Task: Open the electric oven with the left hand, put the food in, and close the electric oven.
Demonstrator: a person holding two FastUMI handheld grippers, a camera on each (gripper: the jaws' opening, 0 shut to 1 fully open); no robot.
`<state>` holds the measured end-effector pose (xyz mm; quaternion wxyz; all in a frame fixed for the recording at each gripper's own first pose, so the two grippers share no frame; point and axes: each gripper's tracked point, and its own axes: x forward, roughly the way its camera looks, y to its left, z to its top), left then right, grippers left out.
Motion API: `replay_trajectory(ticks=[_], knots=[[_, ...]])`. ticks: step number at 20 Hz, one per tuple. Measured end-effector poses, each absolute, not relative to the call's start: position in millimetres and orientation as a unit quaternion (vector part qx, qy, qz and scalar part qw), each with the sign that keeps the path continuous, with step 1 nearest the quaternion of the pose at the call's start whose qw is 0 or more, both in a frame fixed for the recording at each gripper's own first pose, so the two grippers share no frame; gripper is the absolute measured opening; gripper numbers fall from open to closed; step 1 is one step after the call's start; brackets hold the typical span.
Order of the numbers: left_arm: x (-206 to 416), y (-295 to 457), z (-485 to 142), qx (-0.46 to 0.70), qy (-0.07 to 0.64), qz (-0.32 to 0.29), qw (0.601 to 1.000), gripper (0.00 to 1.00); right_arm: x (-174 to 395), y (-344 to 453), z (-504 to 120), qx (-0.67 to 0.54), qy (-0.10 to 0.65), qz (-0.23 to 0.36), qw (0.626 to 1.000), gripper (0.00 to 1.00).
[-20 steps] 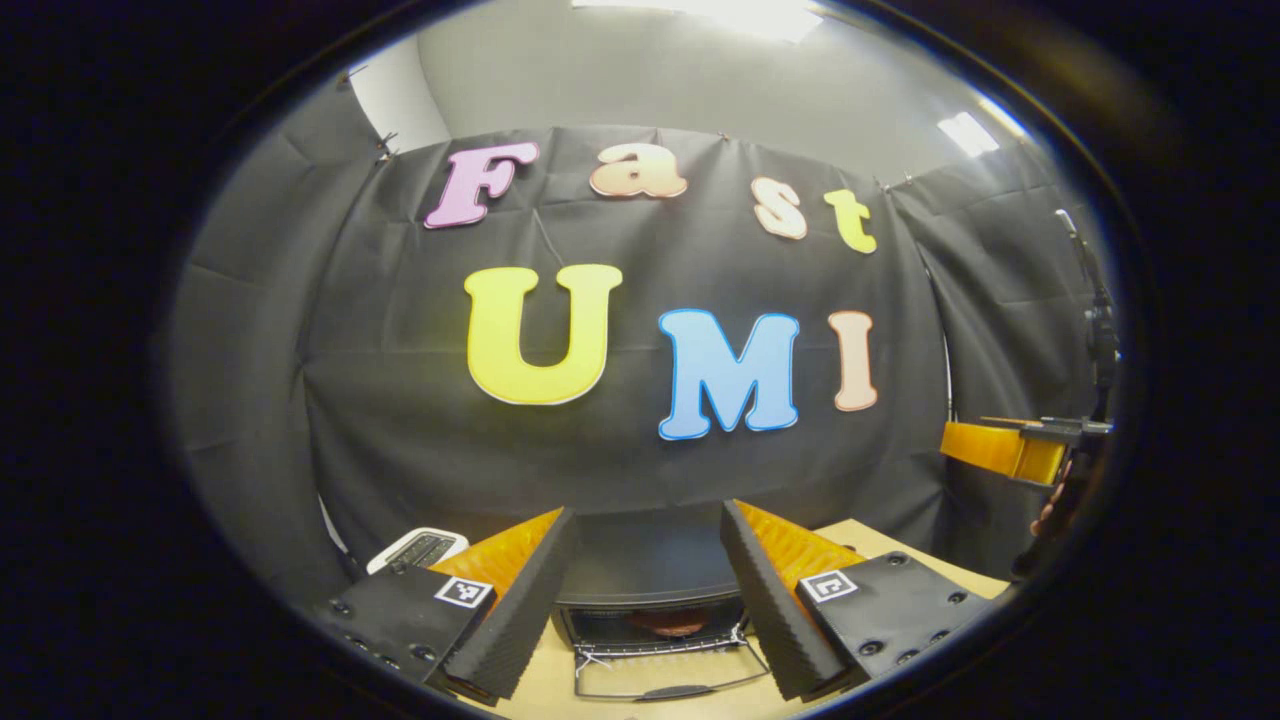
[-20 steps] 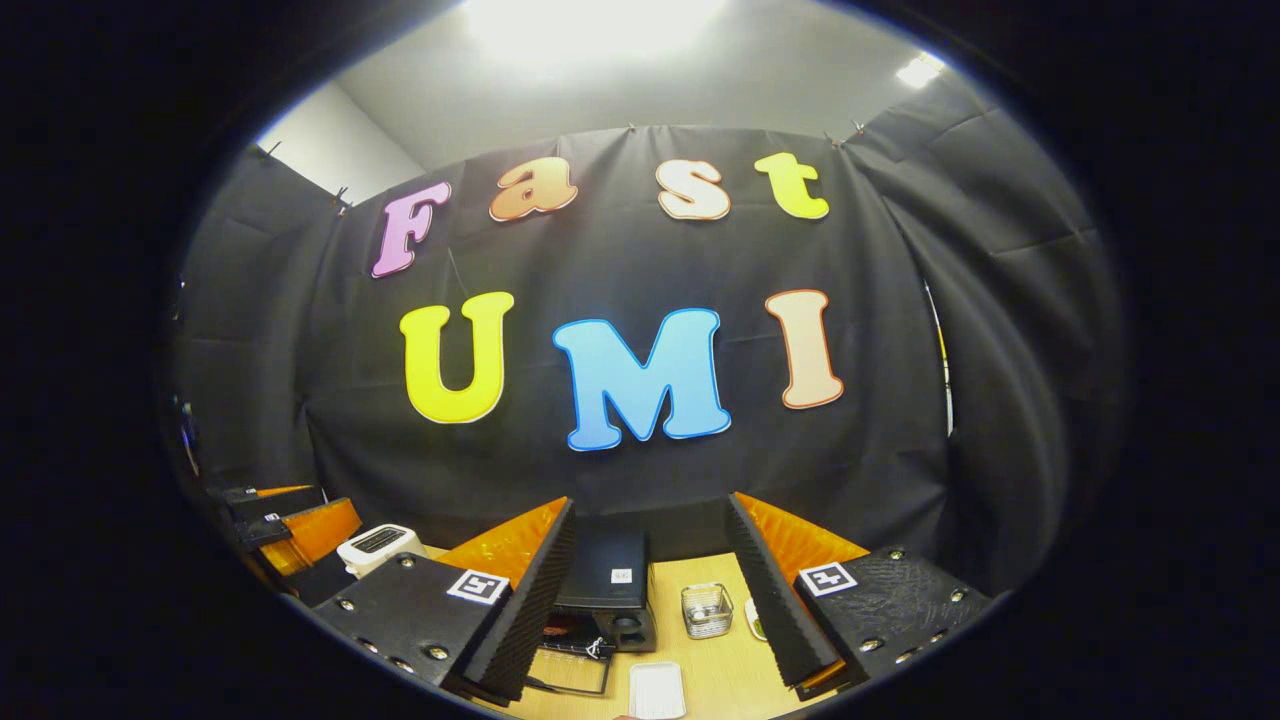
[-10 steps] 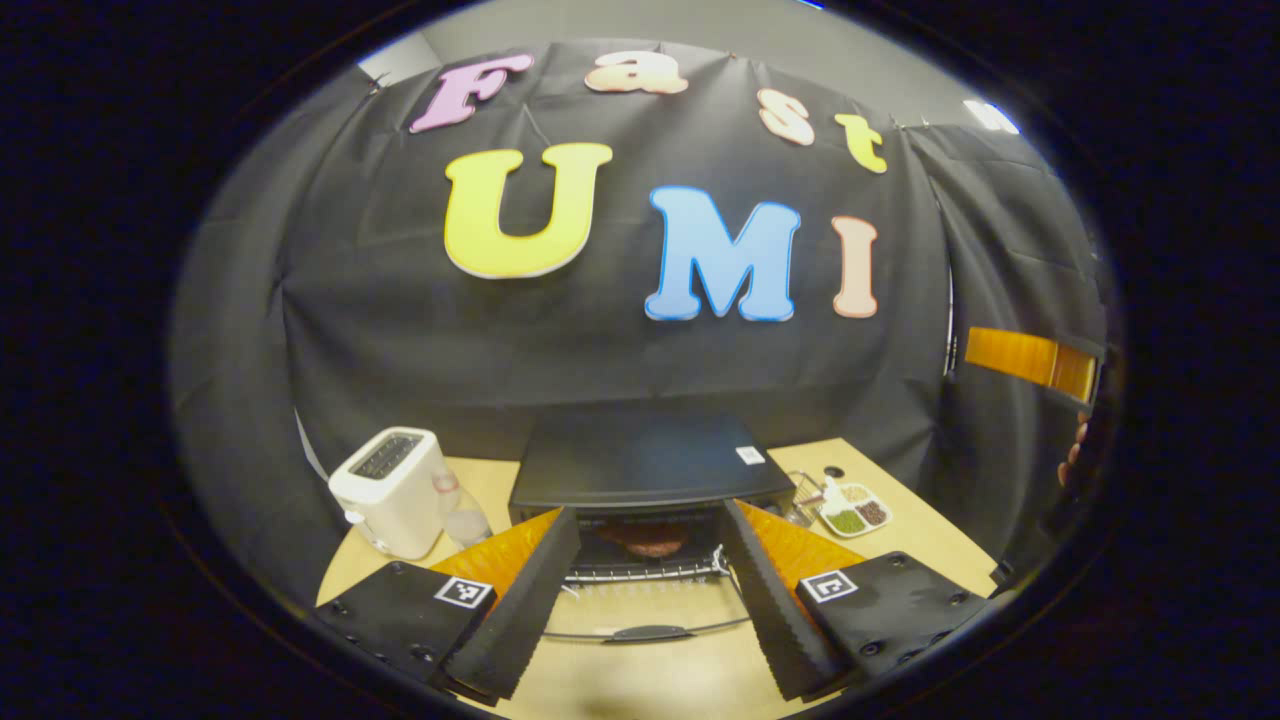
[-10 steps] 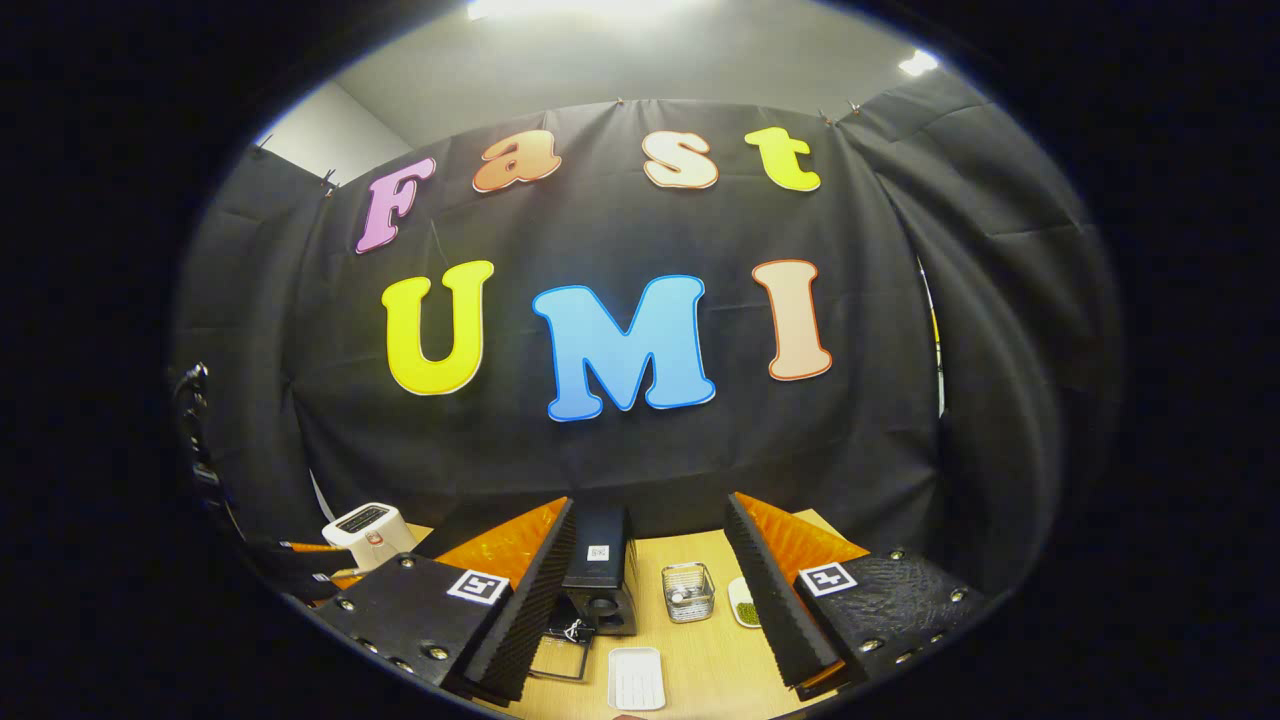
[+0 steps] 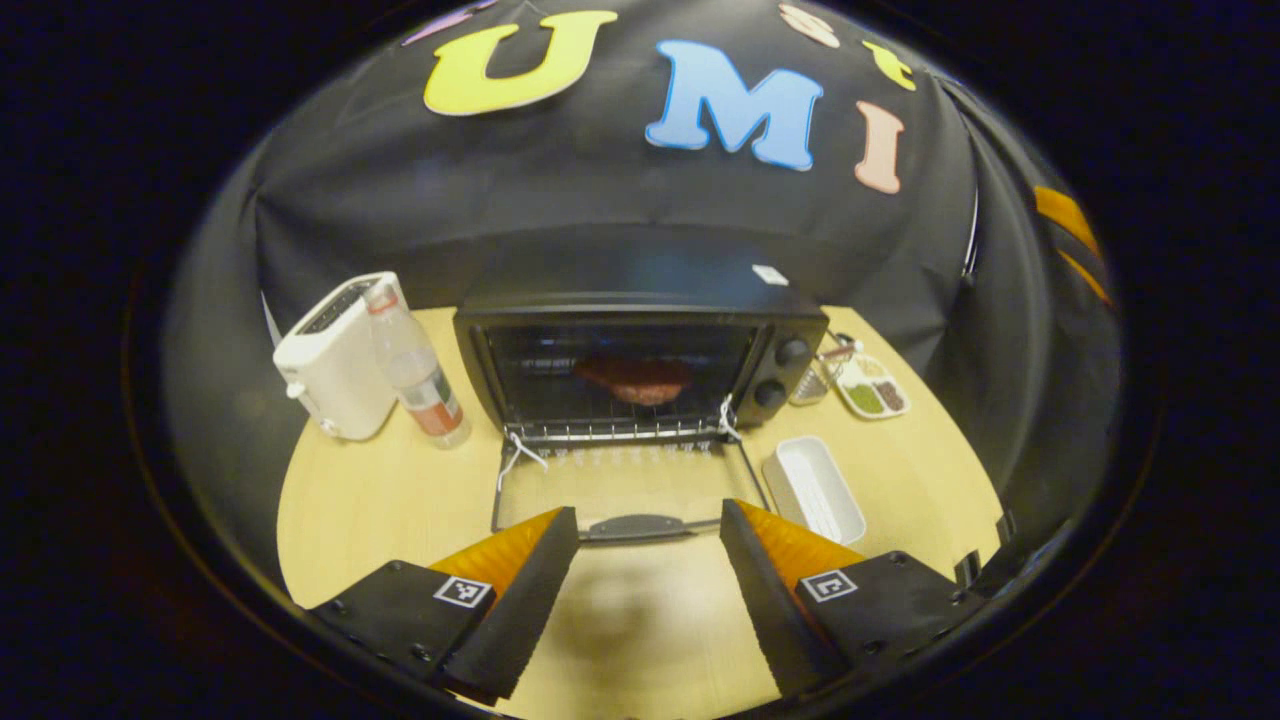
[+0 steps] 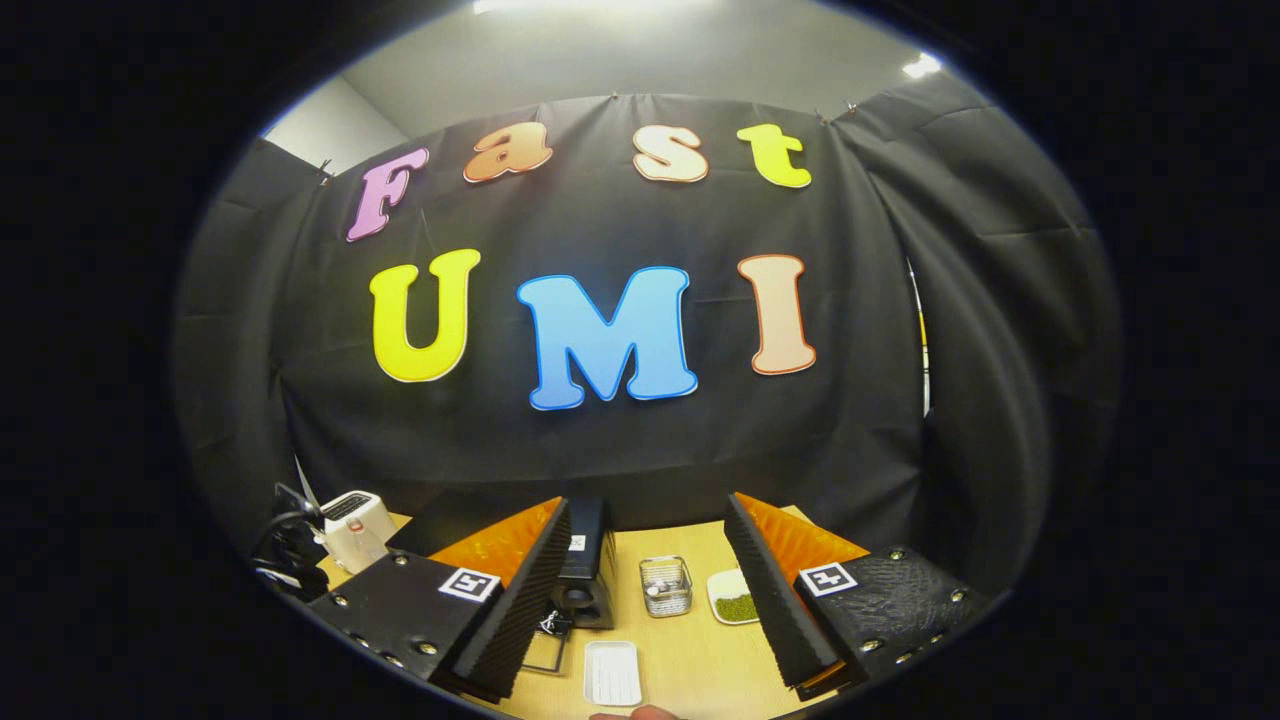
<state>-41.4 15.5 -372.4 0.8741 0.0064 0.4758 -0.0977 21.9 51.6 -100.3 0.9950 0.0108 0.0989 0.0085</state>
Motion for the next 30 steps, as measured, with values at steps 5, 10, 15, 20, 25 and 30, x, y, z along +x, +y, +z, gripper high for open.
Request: replay_trajectory(ticks=[5, 10, 15, 20, 25, 30], knots=[[-63.2, 28.3, -446.0, 0.017, 0.562, -0.090, 0.822, 0.97, 23.5, 34.8, -107.6, 0.006, 0.109, -0.008, 0.994, 0.94], [-57.9, 30.7, -478.8, 0.029, 0.587, -0.084, 0.805, 1.00, 22.2, 15.8, -116.6, 0.001, 0.118, -0.028, 0.993, 0.94], [-52.3, 28.0, -500.1, 0.030, 0.607, -0.081, 0.790, 0.97, 22.7, 4.3, -119.6, 0.003, 0.122, -0.042, 0.992, 0.94], [-50.1, 29.5, -512.0, 0.032, 0.618, -0.077, 0.781, 1.00, 25.4, -1.6, -119.8, -0.001, 0.123, -0.050, 0.991, 0.94], [-45.0, 33.0, -523.4, 0.024, 0.629, -0.063, 0.774, 0.97, 27.5, -0.7, -123.2, 0.003, 0.127, -0.051, 0.991, 0.94], [-46.5, 32.3, -520.8, 0.019, 0.633, -0.062, 0.772, 0.96, 27.8, 5.3, -125.8, 0.004, 0.130, -0.045, 0.990, 0.94]])
